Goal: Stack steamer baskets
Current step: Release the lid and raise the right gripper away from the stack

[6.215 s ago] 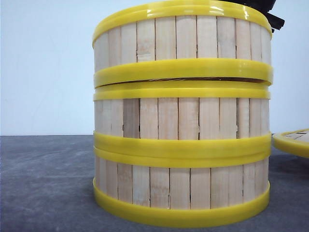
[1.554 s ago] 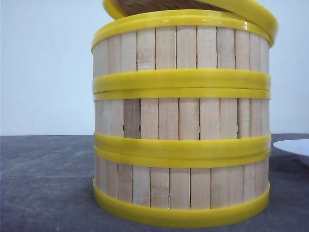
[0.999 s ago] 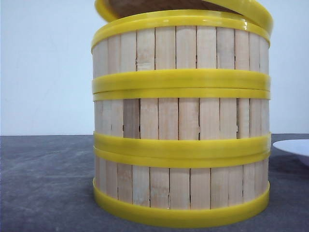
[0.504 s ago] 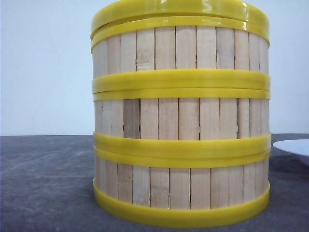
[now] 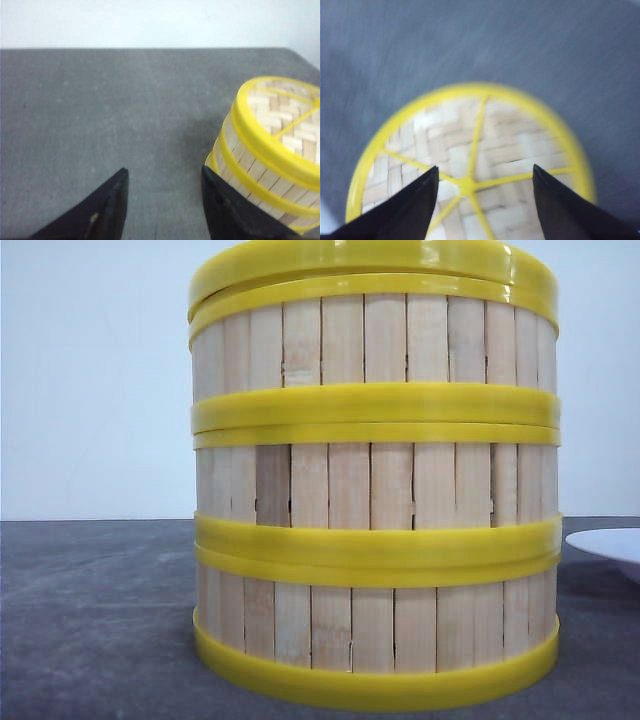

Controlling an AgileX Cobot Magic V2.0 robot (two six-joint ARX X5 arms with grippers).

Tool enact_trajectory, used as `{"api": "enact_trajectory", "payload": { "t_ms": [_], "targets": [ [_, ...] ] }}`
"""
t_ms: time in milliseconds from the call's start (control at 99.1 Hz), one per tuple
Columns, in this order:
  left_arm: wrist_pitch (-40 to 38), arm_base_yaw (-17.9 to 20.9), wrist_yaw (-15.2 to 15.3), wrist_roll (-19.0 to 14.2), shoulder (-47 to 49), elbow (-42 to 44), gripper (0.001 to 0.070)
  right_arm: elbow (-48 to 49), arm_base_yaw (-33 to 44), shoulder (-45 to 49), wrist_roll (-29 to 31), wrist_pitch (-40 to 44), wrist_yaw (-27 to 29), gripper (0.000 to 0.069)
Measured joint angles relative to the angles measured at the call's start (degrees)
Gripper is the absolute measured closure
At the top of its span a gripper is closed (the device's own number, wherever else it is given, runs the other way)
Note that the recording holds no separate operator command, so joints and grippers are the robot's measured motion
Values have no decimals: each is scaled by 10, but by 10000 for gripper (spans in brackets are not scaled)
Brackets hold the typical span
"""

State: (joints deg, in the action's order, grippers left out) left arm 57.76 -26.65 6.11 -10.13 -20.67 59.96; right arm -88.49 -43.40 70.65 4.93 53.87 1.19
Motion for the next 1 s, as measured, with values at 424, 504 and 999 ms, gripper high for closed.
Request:
{"api": "enact_trajectory", "payload": {
  "t_ms": [424, 504, 999],
  "targets": [
    [-14, 0, 0, -2, 0, -22, 440, 82, -5, -292, 28, 68, 213, 324],
    [-14, 0, 0, -5, 0, -33, 440, 144, -5, -344, 45, 69, 232, 324],
    [-26, 0, 0, -11, 0, -39, 679, 230, -5, -426, 76, 56, 258, 669]
  ]
}}
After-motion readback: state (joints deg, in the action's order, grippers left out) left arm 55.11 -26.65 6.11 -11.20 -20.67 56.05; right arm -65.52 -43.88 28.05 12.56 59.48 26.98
